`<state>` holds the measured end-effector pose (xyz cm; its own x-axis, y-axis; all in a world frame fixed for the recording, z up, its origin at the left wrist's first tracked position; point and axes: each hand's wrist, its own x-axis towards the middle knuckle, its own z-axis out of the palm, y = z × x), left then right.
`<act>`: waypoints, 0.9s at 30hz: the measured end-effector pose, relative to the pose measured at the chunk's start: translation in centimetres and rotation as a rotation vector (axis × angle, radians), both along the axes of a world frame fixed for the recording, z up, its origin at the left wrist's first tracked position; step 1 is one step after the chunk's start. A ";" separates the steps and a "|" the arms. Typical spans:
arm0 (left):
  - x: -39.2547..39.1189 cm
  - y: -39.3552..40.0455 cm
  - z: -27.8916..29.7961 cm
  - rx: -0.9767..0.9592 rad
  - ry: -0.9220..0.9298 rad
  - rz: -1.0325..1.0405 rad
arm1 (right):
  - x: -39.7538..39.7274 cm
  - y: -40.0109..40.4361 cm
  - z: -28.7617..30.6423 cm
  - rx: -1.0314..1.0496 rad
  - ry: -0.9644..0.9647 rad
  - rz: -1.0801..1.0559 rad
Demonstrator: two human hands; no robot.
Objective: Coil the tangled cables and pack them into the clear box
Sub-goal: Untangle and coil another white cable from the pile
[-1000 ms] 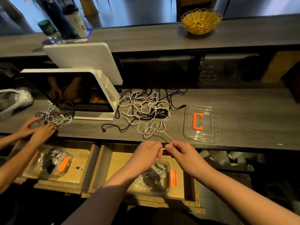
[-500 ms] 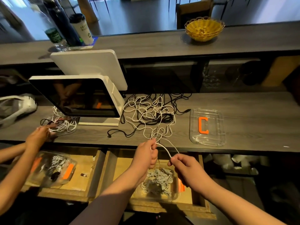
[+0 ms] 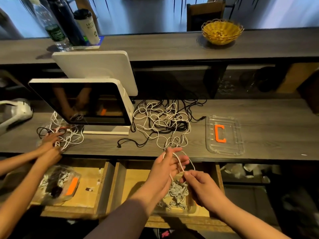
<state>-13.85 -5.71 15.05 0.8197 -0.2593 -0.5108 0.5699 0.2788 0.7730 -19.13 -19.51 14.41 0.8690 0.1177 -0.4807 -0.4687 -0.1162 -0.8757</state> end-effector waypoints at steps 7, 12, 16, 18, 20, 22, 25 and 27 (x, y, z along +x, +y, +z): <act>0.9 1.2 0.9 -0.021 -0.020 0.070 | 0.3 2.3 0.3 -0.097 0.015 0.069; 2.4 2.2 1.1 -0.041 -0.060 0.094 | 0.0 3.2 0.5 -0.425 -0.117 0.163; 3.7 2.7 0.7 0.001 -0.106 0.070 | -0.6 3.1 -0.3 -0.534 -0.114 0.172; 4.1 2.9 0.5 0.062 -0.141 0.049 | -0.6 3.2 -0.4 -0.518 -0.120 0.173; 4.2 3.0 0.4 0.161 -0.192 0.011 | -0.7 3.5 -0.4 -0.436 -0.124 0.165; 4.2 2.8 0.3 0.287 -0.251 -0.052 | -0.7 3.7 -0.4 -0.411 -0.153 0.178; 3.9 2.4 0.2 0.478 -0.322 -0.175 | -0.7 4.2 -0.3 -0.420 -0.195 0.247; 3.4 2.6 -0.3 0.541 -0.322 -0.255 | -0.8 5.0 0.0 -0.385 -0.206 0.288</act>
